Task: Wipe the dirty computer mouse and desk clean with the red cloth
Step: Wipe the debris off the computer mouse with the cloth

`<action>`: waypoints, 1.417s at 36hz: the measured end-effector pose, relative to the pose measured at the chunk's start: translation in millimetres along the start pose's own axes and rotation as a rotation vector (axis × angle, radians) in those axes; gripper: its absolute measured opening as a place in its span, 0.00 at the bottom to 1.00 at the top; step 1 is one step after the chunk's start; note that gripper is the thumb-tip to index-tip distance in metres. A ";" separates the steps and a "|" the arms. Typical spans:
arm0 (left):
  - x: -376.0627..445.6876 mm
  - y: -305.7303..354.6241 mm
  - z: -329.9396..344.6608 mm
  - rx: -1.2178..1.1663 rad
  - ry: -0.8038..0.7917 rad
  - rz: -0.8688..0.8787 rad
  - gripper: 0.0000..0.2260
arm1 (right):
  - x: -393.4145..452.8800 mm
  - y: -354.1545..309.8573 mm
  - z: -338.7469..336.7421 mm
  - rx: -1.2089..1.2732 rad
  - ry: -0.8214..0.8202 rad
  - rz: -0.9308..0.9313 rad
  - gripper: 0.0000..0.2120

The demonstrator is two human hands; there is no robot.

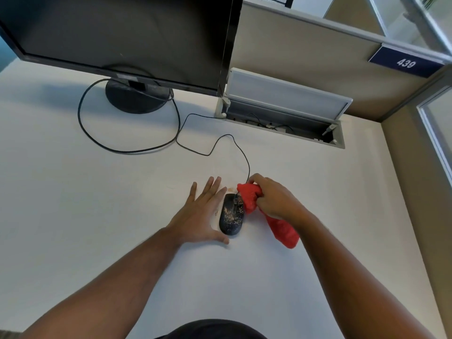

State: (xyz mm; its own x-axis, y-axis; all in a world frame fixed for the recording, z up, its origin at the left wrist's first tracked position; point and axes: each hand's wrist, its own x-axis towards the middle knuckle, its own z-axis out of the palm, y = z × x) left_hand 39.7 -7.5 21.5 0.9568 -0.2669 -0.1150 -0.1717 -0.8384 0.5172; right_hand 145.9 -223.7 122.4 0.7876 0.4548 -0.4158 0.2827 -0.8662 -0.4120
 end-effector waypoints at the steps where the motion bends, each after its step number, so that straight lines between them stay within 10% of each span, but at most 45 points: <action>1: 3.2 1.0 -0.4 -0.006 -0.014 0.006 0.66 | -1.4 0.2 2.1 0.010 -0.012 -0.013 0.25; 16: 10.2 1.6 3.0 0.026 0.006 0.011 0.60 | -3.5 15.2 0.8 -0.294 -0.107 0.021 0.18; 29: 9.0 0.8 7.3 0.013 0.059 0.007 0.60 | -2.5 -5.8 23.3 0.604 -0.066 0.122 0.14; 36: 9.1 2.1 5.8 0.014 0.058 0.004 0.59 | -0.3 -0.1 -8.6 0.137 -0.214 0.195 0.05; 42: 8.9 3.0 4.9 0.026 0.050 -0.005 0.59 | 8.6 -6.1 -3.6 0.324 -0.019 0.061 0.13; 51: 9.1 3.5 4.6 0.005 0.049 -0.013 0.60 | 7.7 -24.5 4.6 0.059 -0.276 -0.063 0.12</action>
State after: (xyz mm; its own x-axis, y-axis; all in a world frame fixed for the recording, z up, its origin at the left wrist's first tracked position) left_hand 46.7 -15.0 18.4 0.9693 -0.2327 -0.0793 -0.1607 -0.8440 0.5117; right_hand 142.5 -198.0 125.5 0.5885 0.5535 -0.5894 0.2880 -0.8246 -0.4869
